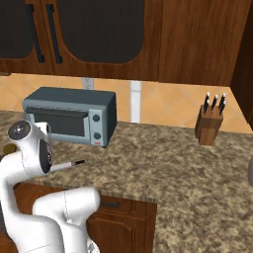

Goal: Pick the rolling pin from the drawer and place it on the counter.

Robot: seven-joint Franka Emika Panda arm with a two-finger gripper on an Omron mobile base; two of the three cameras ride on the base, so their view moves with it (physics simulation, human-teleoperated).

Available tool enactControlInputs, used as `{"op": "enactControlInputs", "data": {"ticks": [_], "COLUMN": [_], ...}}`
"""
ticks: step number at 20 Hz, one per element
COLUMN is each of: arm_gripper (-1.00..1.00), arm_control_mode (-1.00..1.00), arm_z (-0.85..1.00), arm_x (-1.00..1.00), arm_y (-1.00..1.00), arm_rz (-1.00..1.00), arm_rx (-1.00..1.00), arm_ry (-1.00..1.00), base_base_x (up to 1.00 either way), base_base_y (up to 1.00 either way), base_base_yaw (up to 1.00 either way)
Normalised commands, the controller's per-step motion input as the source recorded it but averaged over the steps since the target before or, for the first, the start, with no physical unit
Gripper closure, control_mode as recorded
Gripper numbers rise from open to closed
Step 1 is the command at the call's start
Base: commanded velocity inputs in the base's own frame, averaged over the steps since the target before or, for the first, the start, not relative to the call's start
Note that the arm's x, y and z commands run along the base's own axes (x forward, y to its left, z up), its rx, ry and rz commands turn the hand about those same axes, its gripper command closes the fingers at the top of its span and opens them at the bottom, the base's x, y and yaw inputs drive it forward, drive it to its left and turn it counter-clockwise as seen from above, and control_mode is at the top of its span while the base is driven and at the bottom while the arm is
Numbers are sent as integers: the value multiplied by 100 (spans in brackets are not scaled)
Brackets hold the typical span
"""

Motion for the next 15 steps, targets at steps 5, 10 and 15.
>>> {"op": "enactControlInputs", "data": {"ticks": [5,10,15], "arm_gripper": [-100,-100,-100], "arm_control_mode": [-100,-100,-100], "arm_z": [100,79,0], "arm_x": [-76,-45,5], "arm_y": [-100,-80,3], "arm_rz": [0,2,0], "arm_rx": [40,39,-4], "arm_ry": [-36,-22,1], "base_base_x": [0,0,0], "base_base_y": [0,0,0], "base_base_yaw": [0,0,0]}}
